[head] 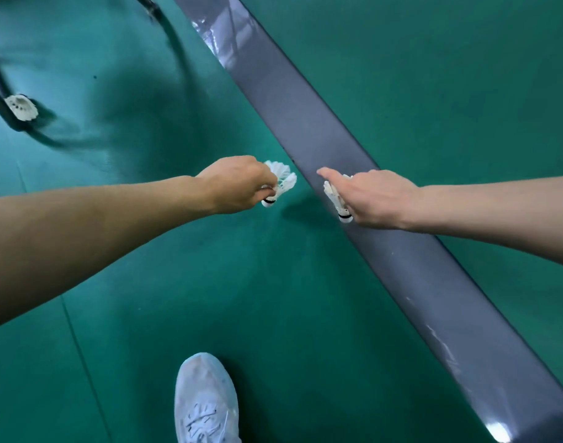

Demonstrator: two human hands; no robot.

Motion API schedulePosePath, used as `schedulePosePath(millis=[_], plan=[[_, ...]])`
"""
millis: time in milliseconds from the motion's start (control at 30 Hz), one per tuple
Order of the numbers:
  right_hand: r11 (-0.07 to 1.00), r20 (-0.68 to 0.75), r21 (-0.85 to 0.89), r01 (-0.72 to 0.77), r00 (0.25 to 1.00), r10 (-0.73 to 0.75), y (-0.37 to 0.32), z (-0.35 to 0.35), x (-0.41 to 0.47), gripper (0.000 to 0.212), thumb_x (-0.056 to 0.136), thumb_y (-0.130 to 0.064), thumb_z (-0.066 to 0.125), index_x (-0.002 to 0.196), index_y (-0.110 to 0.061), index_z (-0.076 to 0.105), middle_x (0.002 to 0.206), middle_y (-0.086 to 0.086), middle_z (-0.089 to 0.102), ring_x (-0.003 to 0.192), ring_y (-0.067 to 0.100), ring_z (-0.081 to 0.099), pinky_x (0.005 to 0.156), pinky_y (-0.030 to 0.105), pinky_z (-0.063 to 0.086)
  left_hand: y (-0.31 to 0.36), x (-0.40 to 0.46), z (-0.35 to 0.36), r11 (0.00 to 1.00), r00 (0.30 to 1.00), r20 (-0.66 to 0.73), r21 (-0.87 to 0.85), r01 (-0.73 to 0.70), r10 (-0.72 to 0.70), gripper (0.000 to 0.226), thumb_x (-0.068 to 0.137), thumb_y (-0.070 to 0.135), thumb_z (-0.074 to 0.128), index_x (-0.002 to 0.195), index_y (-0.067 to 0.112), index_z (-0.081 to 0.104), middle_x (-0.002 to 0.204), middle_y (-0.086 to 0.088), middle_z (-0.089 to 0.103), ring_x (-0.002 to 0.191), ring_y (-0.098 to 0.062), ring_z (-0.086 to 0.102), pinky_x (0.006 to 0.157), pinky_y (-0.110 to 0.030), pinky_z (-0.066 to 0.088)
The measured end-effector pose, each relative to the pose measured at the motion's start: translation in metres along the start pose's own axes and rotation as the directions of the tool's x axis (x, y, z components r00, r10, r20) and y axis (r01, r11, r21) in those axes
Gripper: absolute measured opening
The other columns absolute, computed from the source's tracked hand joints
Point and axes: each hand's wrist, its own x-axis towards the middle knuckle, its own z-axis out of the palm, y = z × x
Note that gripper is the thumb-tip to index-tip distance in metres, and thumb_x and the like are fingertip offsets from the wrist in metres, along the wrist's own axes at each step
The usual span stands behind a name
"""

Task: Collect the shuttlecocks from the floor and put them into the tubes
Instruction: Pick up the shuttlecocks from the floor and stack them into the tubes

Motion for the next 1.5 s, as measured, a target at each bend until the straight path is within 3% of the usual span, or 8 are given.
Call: schedulePosePath(millis=[200, 333, 500, 633, 833, 1000, 1100, 1500], plan=[[0.998, -0.027, 0.024, -0.057, 0.998, 0.057, 0.022, -0.003, -0.011, 0.012, 0.095, -0.023, 0.054, 0.105, -0.018, 0.056, 0.072, 0.000, 0.050, 0.064, 0.030, 0.048, 0.057, 0.037, 0.037, 0.015, 0.006, -0.002, 0.803, 0.949, 0.053, -0.519, 0.292, -0.311, 0.016, 0.094, 0.032, 0.068, 0.084, 0.021, 0.075, 0.073, 0.010, 0.072, 0.069, -0.020, 0.067, 0.059, -0.024, 0.052], [0.942, 0.006, 0.296, -0.160, 0.986, 0.165, 0.026, -0.014, -0.009, 0.044, 0.087, -0.060, 0.070, 0.118, -0.029, 0.068, 0.105, 0.001, 0.073, 0.089, 0.024, 0.065, 0.079, 0.037, 0.054, 0.034, 0.015, -0.017, 0.367, 0.920, 0.195, -0.873, 0.320, -0.339, 0.013, 0.094, 0.016, 0.069, 0.096, 0.004, 0.074, 0.095, -0.011, 0.077, 0.080, -0.025, 0.076, 0.064, -0.036, 0.062], [0.866, -0.163, 0.494, -0.072, 0.971, 0.174, 0.013, -0.038, -0.013, 0.056, 0.087, -0.078, 0.054, 0.110, -0.033, 0.077, 0.075, -0.010, 0.072, 0.060, 0.006, 0.060, 0.066, 0.031, 0.054, 0.068, 0.026, -0.046, 0.158, 0.946, 0.147, -0.967, 0.199, -0.290, 0.016, 0.094, 0.010, 0.067, 0.100, -0.005, 0.068, 0.084, -0.017, 0.072, 0.074, -0.025, 0.069, 0.069, -0.034, 0.059], [0.797, -0.235, 0.603, -0.038, 0.946, 0.222, 0.008, -0.084, -0.045, 0.044, 0.089, -0.074, 0.058, 0.106, -0.040, 0.079, 0.052, -0.012, 0.059, 0.046, 0.007, 0.042, 0.050, 0.027, 0.037, 0.079, 0.017, -0.106, 0.186, 0.950, 0.106, -0.968, 0.166, -0.292, 0.026, 0.091, 0.022, 0.075, 0.099, -0.003, 0.072, 0.085, -0.016, 0.075, 0.074, -0.023, 0.071, 0.072, -0.034, 0.063], [0.467, -0.067, 0.865, -0.186, 0.878, 0.474, -0.001, -0.208, -0.136, 0.088, 0.086, -0.078, 0.057, 0.069, 0.008, 0.057, 0.060, 0.024, 0.058, 0.052, 0.021, 0.056, 0.044, 0.036, 0.054, 0.115, -0.047, -0.246, 0.282, 0.946, 0.170, -0.927, 0.248, -0.275, 0.036, 0.087, 0.037, 0.079, 0.101, 0.004, 0.075, 0.096, -0.008, 0.078, 0.069, -0.028, 0.076, 0.045, -0.023, 0.048], [-0.262, 0.246, 0.964, -0.037, 0.490, 0.836, -0.032, -0.356, -0.222, 0.065, 0.081, -0.075, 0.068, 0.077, -0.011, 0.064, 0.059, 0.001, 0.066, 0.051, 0.018, 0.064, 0.046, 0.027, 0.051, 0.145, -0.119, -0.407, 0.356, 0.939, 0.110, -0.906, 0.229, -0.325, 0.025, 0.083, 0.038, 0.082, 0.082, 0.013, 0.079, 0.075, -0.003, 0.072, 0.044, -0.012, 0.051, 0.038, -0.019, 0.032], [-0.542, 0.420, 0.812, 0.215, 0.430, 0.799, -0.054, -0.455, -0.278, 0.053, 0.084, -0.064, 0.075, 0.094, -0.013, 0.066, 0.075, 0.007, 0.076, 0.062, 0.024, 0.073, 0.050, 0.029, 0.055, 0.164, -0.164, -0.514, 0.367, 0.947, 0.125, -0.900, 0.233, -0.296, 0.023, 0.082, 0.030, 0.083, 0.080, 0.008, 0.077, 0.072, -0.007, 0.072, 0.052, -0.010, 0.058, 0.043, -0.020, 0.041], [-0.377, 0.200, 0.899, 0.222, 0.557, 0.806, -0.150, -0.737, -0.450, 0.015, 0.095, -0.028, 0.073, 0.088, -0.014, 0.072, 0.085, 0.004, 0.078, 0.071, 0.021, 0.076, 0.051, 0.026, 0.055, 0.280, -0.337, -0.833, 0.274, 0.925, -0.022, -0.958, 0.089, -0.380, 0.009, 0.085, 0.012, 0.057, 0.077, 0.014, 0.058, 0.085, -0.021, 0.074, 0.064, -0.022, 0.070, 0.059, -0.030, 0.050]])
